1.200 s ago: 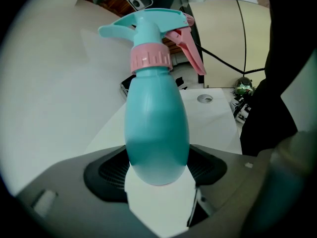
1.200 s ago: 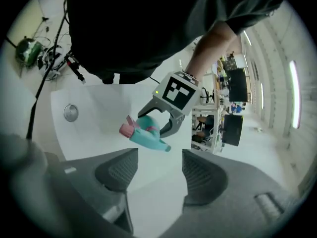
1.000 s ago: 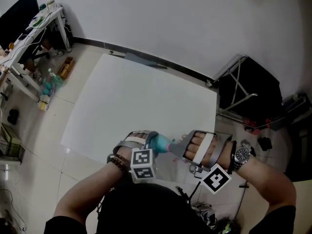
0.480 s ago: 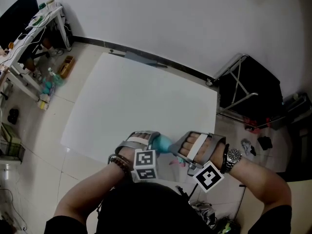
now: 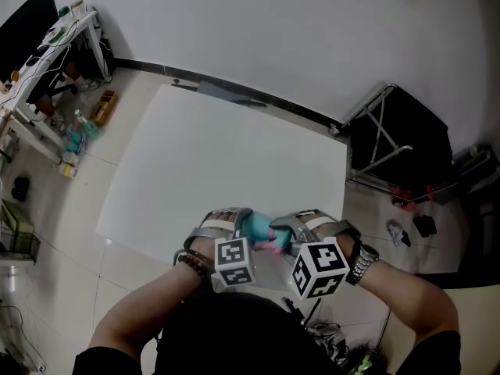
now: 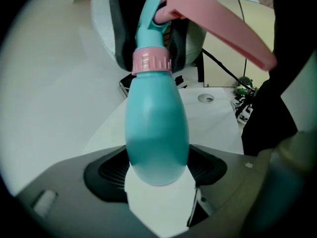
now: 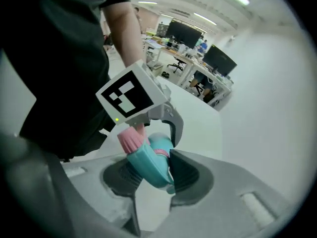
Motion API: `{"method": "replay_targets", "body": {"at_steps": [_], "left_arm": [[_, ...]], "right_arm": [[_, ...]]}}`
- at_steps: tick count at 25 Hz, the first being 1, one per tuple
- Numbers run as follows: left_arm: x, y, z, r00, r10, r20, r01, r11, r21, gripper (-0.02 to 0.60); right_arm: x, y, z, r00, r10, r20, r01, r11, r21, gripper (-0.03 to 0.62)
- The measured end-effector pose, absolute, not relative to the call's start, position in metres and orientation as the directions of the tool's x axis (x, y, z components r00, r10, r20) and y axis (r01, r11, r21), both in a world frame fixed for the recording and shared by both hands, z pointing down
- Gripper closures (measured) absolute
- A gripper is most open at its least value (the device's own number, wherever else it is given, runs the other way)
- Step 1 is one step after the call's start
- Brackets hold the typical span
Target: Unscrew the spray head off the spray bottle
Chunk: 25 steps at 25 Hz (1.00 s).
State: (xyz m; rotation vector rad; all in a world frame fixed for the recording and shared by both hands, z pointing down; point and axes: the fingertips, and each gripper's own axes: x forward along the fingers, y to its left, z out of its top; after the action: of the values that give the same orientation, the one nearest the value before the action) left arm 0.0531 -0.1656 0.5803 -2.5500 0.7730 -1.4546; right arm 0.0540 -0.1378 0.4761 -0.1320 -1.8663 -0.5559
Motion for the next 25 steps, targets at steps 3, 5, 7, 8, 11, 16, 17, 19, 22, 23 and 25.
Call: {"method": "replay_targets", "body": {"at_steps": [3, 5, 7, 8, 11, 16, 17, 19, 22, 23, 25], "left_arm": [[0.054, -0.167, 0.582, 0.414, -0.481, 0.773, -0.394, -0.86, -0.324, 0.193], [0.053, -0.167, 0.583, 0.416, -0.483, 0.771, -0.404, -0.857, -0.319, 0.192], [0.053, -0.168, 0.584, 0.426, -0.481, 0.766, -0.419, -0.855, -0.304, 0.192], [0.054, -0.168, 0.585, 0.436, -0.481, 0.761, -0.429, -0.854, -0.294, 0.192], [0.053, -0.17, 0.585, 0.46, -0.478, 0.748, -0.462, -0.848, -0.259, 0.19], [0.044, -0.172, 0.597, 0.481, -0.468, 0.742, -0.523, -0.832, -0.185, 0.19], [0.041, -0.173, 0.601, 0.482, -0.466, 0.742, -0.535, -0.827, -0.172, 0.19], [0.036, -0.176, 0.606, 0.484, -0.469, 0.739, -0.561, -0.814, -0.149, 0.189], [0.032, -0.183, 0.61, 0.485, -0.479, 0.732, -0.589, -0.797, -0.132, 0.189], [0.031, -0.185, 0.612, 0.484, -0.48, 0.731, -0.595, -0.794, -0.128, 0.189], [0.027, -0.189, 0.617, 0.484, -0.484, 0.729, -0.609, -0.785, -0.116, 0.189]], "right_arm": [[0.054, -0.141, 0.48, -0.365, -0.167, 0.916, 0.26, 0.926, 0.273, 0.471], [0.053, -0.143, 0.481, -0.367, -0.17, 0.915, 0.236, 0.934, 0.269, 0.471], [0.051, -0.144, 0.481, -0.373, -0.181, 0.91, 0.244, 0.927, 0.284, 0.47], [0.05, -0.145, 0.48, -0.378, -0.191, 0.906, 0.251, 0.921, 0.299, 0.47], [0.051, -0.153, 0.477, -0.388, -0.223, 0.894, 0.242, 0.912, 0.332, 0.405], [0.055, -0.163, 0.47, -0.411, -0.256, 0.875, 0.171, 0.921, 0.349, 0.395], [0.055, -0.165, 0.47, -0.415, -0.262, 0.871, 0.155, 0.923, 0.351, 0.395], [0.056, -0.168, 0.468, -0.428, -0.273, 0.861, 0.113, 0.93, 0.351, 0.395], [0.059, -0.174, 0.465, -0.451, -0.293, 0.843, 0.037, 0.937, 0.346, 0.395], [0.059, -0.176, 0.464, -0.459, -0.301, 0.836, 0.01, 0.939, 0.343, 0.395], [0.059, -0.179, 0.463, -0.474, -0.315, 0.822, -0.048, 0.942, 0.333, 0.395]]}}
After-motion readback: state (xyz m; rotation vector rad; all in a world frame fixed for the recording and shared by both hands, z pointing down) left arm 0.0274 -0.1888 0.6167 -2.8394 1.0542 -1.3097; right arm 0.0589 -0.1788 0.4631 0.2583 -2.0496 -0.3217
